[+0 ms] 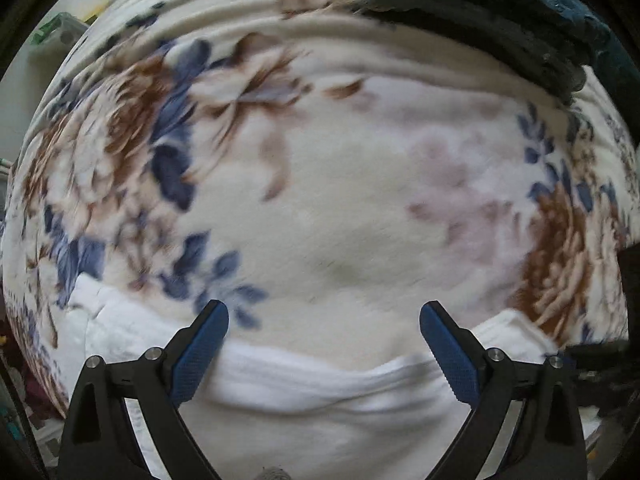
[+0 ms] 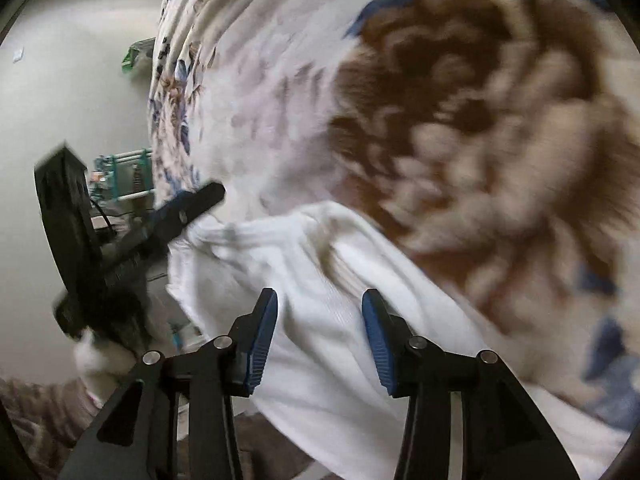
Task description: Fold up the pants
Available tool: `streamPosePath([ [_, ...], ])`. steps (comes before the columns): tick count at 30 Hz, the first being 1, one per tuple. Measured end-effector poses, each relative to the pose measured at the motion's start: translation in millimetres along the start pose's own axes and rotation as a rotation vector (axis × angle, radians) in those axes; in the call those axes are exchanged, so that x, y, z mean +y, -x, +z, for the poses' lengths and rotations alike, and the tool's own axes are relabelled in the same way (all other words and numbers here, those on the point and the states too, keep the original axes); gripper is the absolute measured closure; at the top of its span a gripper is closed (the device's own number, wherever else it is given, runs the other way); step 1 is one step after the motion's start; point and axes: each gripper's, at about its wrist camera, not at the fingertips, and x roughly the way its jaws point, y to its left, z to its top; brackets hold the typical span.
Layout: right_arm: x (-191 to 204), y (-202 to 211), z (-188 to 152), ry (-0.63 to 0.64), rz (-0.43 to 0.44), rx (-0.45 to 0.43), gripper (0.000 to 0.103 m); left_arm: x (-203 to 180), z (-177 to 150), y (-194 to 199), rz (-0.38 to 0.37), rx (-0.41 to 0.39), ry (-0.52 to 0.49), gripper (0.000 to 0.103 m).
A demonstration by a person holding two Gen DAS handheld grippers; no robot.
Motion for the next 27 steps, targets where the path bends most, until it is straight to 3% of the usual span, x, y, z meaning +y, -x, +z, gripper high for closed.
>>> streamPosePath([
  [3, 11.1, -32.9, 19.3, 0.017, 0.028, 0.065, 0.058, 8.6, -11.8, -4.6, 0.003, 0.008, 0.003, 0.004],
  [5, 1.3, -51.2, 30.4, -0.038, 0.052, 0.129, 0.058, 13.5, -4.0, -3.1, 0.011, -0.002, -0.011, 0.004],
  [8, 0.0, -67.7, 42.7, -0.078, 0.135, 0.173, 0.058, 12.2, -2.1, -3.7, 0.015, -0.009, -0.014, 0.004],
  [10, 0.5, -63.7, 43.9, -0.097, 0.171, 0.163, 0.089, 13.4, -4.8, -5.3, 0.022, -0.012, -0.017, 0.004],
  [11, -6.1, -55.9, 42.5, -0.116, 0.164, 0.143, 0.096, 14.7, -5.2, -5.4, 0.025, -0.012, -0.022, 0.004],
  [13, -17.5, -42.8, 41.7, -0.198, 0.208, 0.077, 0.096, 17.4, -19.8, -11.2, 0.017, -0.016, -0.02, 0.004],
  [15, -26.1, -35.0, 35.4, -0.23, 0.178, 0.03, 0.096, 26.6, -31.1, -9.4, 0.019, -0.011, -0.026, 0.004],
  [18, -25.4, -29.8, 32.2, -0.216, 0.123, 0.046, 0.09, 31.2, -32.6, -2.8, 0.015, -0.011, -0.025, 0.004],
  [20, -8.8, -23.6, 32.9, -0.189, 0.075, 0.003, 0.086, 27.5, -28.3, 6.7, -0.002, -0.014, -0.022, 0.004],
  [24, -5.4, 39.4, 12.7, -0.174, -0.055, -0.196, 0.054, -2.4, -26.6, 25.2, -0.048, -0.037, -0.056, 0.004],
  [27, -35.2, 98.0, -39.4, -0.267, -0.141, -0.373, 0.049, -31.4, -34.1, 31.7, -0.076, -0.038, -0.095, 0.004],
])
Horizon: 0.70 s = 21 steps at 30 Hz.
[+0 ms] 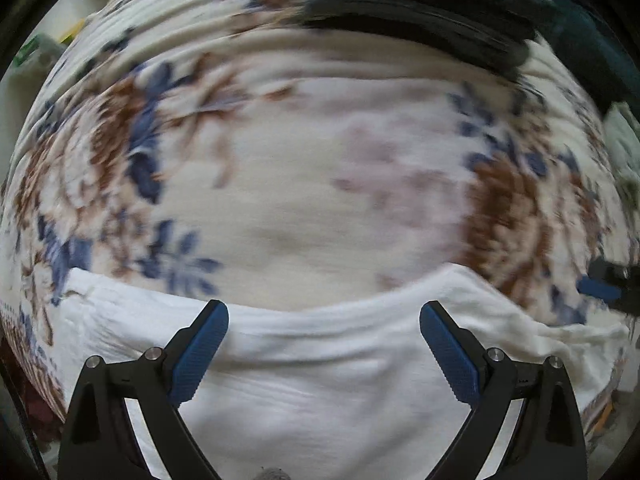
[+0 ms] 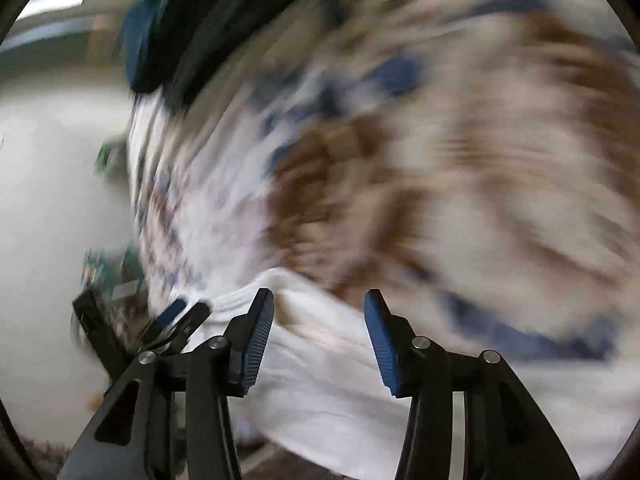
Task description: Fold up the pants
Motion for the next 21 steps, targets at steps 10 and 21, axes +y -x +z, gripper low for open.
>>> streamPosePath([
  [10, -232.1, 201.0, -136.6, -0.432, -0.301, -0.484, 0.026, -145.6, -35.7, 32.9, 0.005, -0.038, -0.138, 0.004],
  [21, -359.5, 208.6, -69.4, -0.261, -0.287, -0.344, 0.059, -202.5, -56.0, 19.6, 0.114, -0.076, -0.043, 0.004],
])
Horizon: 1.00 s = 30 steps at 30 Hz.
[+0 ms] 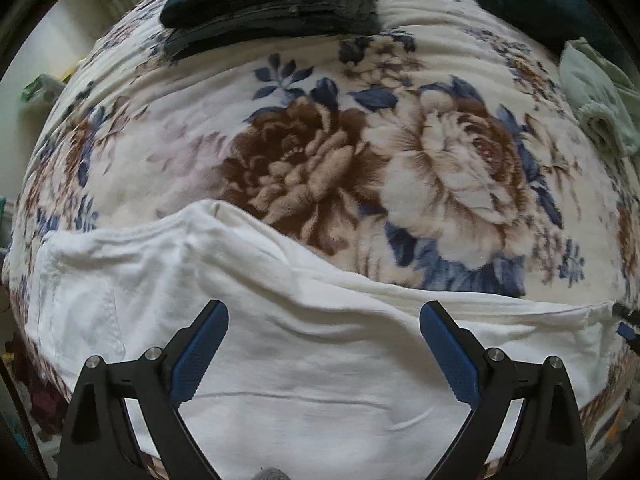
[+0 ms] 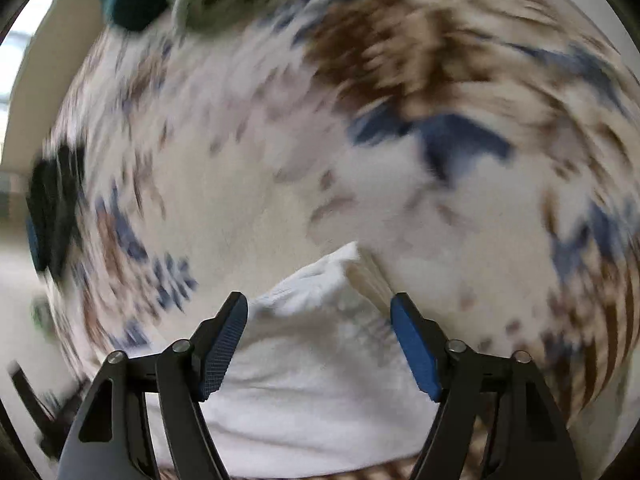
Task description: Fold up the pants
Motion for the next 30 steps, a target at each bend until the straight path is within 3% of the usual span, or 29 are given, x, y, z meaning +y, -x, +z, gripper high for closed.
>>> streamPosePath([
  [1, 8.2, -7.5, 1.3, 0.063, -0.037, 0.011, 0.094, 1.5, -1.1, -1.6, 0.02, -0.001, 0.003, 0.004],
  [2, 18.2, -10.0, -1.4, 0.114, -0.038, 0.029, 0.093, 3.1, -1.8, -2.6, 0.033, -0.003, 0.007, 0.004],
  [4, 31.9, 0.7, -6.2, 0.193, -0.09, -0.046, 0.095, 6.3, -4.3, -5.4, 0.058, -0.008, 0.01, 0.004],
  [7, 20.7, 18.2, -2.2, 0.104, -0.068, -0.128, 0.096, 7.3, -6.1, -15.4, 0.072, -0.006, 0.013, 0.004],
  [14, -9.0, -25.7, 17.3, -0.063, -0.009, -0.026, 0.093, 11.0, 5.2, -66.3, 0.105, 0.066, 0.034, 0.004],
  [17, -16.0, -20.0, 19.8, -0.098, 0.068, 0.0, 0.082, 12.5, 8.1, -73.9, 0.104, 0.08, 0.034, 0.0],
  [18, -17.6, -14.2, 17.4, -0.104, 0.083, -0.005, 0.068, 12.8, 7.9, -69.5, 0.1, 0.077, 0.037, 0.0],
  [19, -20.5, -2.1, 11.1, -0.107, 0.09, -0.021, 0.043, 12.5, 7.1, -65.5, 0.099, 0.07, 0.035, 0.0],
  [21, -28.2, 20.5, -5.7, -0.118, 0.083, -0.059, 0.025, 8.8, 1.5, -49.9, 0.073, 0.063, 0.028, 0.0],
  [24, -48.8, 36.5, -44.2, -0.195, 0.118, -0.064, 0.025, -5.9, -15.0, -29.6, 0.015, 0.063, 0.004, 0.0],
  [27, -77.7, 26.2, -91.6, -0.337, 0.228, -0.045, 0.025, -26.5, -35.7, -26.1, -0.052, 0.106, -0.027, 0.0],
  [30, -101.1, -9.4, -126.0, -0.478, 0.378, -0.028, 0.025, -46.4, -60.4, -45.3, -0.098, 0.201, -0.054, 0.0],
])
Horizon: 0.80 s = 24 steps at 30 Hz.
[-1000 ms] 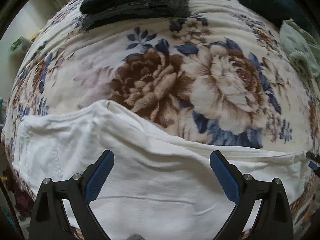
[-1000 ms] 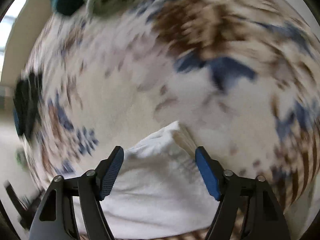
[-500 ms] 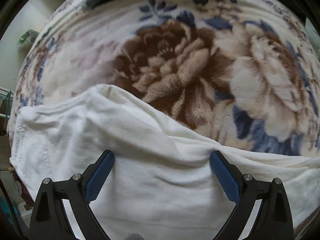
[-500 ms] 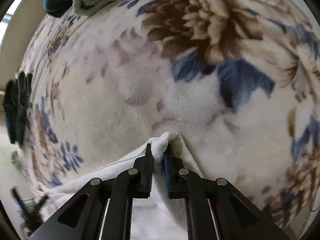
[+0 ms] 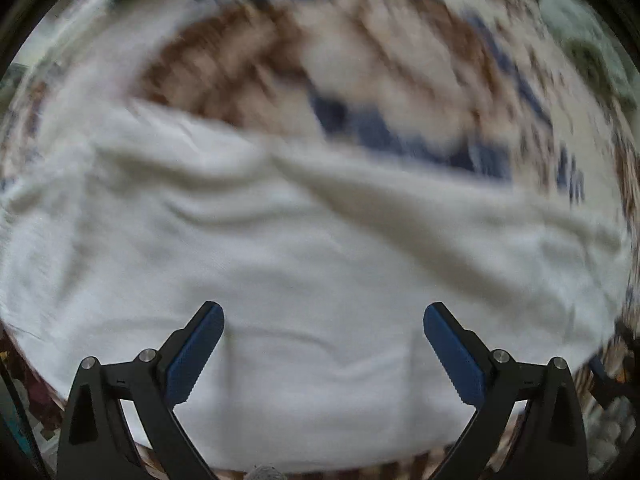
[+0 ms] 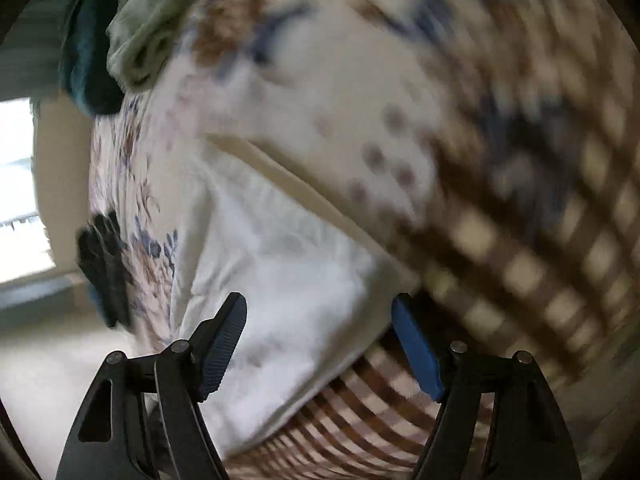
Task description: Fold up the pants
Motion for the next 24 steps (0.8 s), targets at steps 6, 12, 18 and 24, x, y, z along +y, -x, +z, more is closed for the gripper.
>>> streamPosePath([
  [6, -30.2, -28.9, -9.7, -0.131, 0.351, -0.103, 0.03, -6.6, -10.9, -26.5, -0.007, 0.033, 0.005, 0.0],
  [12, -35.6, -16.7, -37.3, -0.073, 0.199, -0.116, 0.047, 0.9, -3.8, -28.6, -0.029, 0.075, 0.025, 0.0],
  [18, -53.7, -33.6, -32.1, -0.144, 0.365, -0.093, 0.015, -3.5, -0.2, -29.9, -0.023, 0.077, 0.017, 0.0],
  [24, -4.8, -45.4, -13.9, -0.053, 0.55, -0.044, 0.008, -16.1, -3.8, -33.3, -0.017, 0.075, 0.0, 0.0],
])
